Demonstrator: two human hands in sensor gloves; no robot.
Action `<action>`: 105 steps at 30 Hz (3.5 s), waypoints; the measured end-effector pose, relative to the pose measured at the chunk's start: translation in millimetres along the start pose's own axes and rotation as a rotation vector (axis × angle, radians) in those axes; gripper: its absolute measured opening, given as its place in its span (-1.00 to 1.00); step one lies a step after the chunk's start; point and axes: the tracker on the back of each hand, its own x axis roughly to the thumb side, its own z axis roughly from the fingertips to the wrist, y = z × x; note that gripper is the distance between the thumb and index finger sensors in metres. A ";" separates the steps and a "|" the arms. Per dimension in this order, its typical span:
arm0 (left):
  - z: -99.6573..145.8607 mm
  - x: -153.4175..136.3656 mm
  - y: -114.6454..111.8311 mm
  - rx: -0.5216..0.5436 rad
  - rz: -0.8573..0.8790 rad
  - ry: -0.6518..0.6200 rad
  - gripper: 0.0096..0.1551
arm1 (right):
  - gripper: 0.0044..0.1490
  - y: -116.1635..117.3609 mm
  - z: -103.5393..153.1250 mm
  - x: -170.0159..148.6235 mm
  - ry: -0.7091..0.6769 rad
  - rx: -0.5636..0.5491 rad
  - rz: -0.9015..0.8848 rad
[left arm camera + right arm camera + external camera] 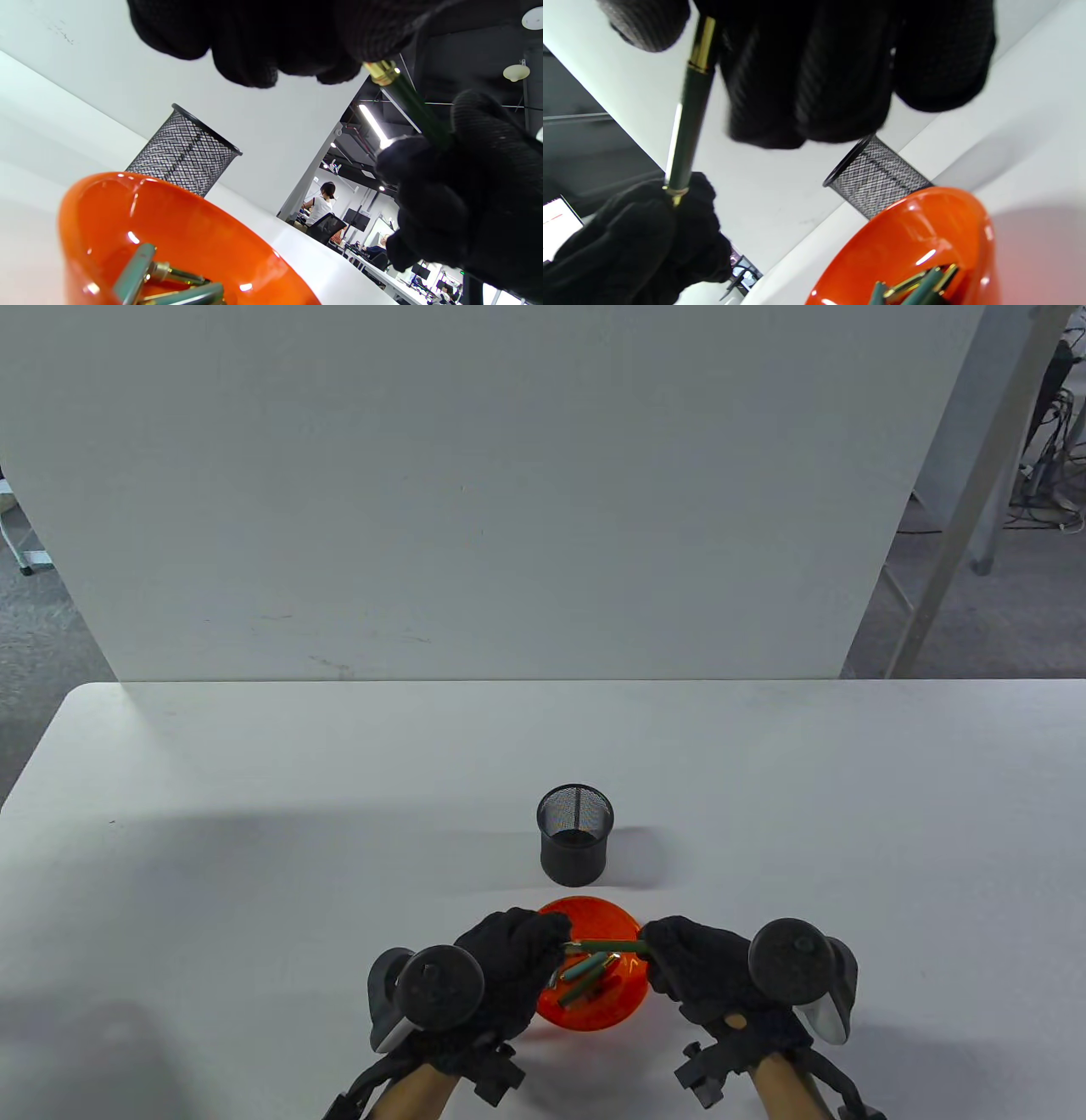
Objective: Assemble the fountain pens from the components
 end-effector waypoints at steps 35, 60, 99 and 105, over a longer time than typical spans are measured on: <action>0.4 -5.1 3.7 0.019 0.014 0.022 -0.47 | -0.41 -5.9 0.2 7.7 -0.073 -0.016 0.044; 0.4 -4.2 3.4 0.023 0.023 0.021 -0.47 | -0.08 -6.4 -0.7 2.0 -0.022 0.000 0.005; 0.4 -3.9 5.8 0.032 0.023 0.028 -0.48 | -0.14 -9.4 1.7 7.4 -0.039 -0.050 0.014; 0.3 -6.3 6.3 0.035 0.034 0.040 -0.47 | -0.25 -7.7 1.4 9.8 -0.070 -0.030 0.028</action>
